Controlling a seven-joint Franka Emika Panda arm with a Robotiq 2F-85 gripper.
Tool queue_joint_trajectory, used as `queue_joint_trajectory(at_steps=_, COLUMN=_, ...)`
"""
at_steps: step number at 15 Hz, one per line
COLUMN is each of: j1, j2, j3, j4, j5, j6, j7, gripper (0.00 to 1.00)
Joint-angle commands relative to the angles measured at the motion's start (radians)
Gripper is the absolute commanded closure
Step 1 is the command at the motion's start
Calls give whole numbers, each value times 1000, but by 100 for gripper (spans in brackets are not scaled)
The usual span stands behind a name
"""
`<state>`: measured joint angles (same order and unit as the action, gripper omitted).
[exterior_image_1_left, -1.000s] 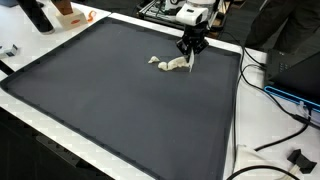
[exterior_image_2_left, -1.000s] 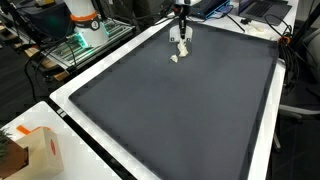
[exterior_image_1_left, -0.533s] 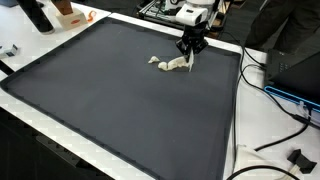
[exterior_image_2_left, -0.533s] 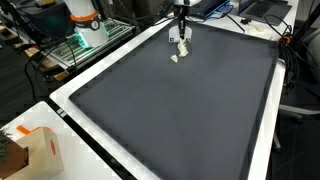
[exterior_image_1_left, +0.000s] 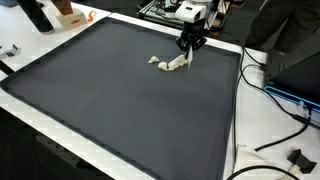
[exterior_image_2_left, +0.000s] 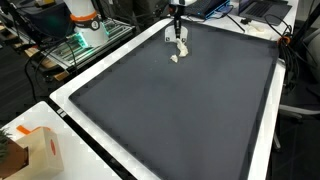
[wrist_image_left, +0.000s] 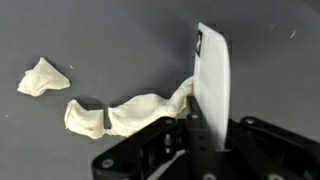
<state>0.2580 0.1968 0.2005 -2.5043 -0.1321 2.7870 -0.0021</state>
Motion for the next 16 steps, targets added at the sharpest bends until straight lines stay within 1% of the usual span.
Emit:
queue_joint_trajectory(at_steps=1, j1=-16, j2=-15, j3=14, j4=-53, j5=16, j6=-12, j7=-36, gripper=99)
queue_joint_trajectory(at_steps=5, j1=-14, j2=69, j3=7, j4=19, j5=-16, j6=18, j7=-89, gripper=99)
queue_joint_trajectory(at_steps=9, j1=-13, j2=125, j3=8, j4=86, j5=-37, j6=37, j7=-142, gripper=99)
queue_joint_trajectory(at_steps=16, j1=-21, j2=198, j3=29, j4=189, j5=-25, j6=5, j7=-239, gripper=99)
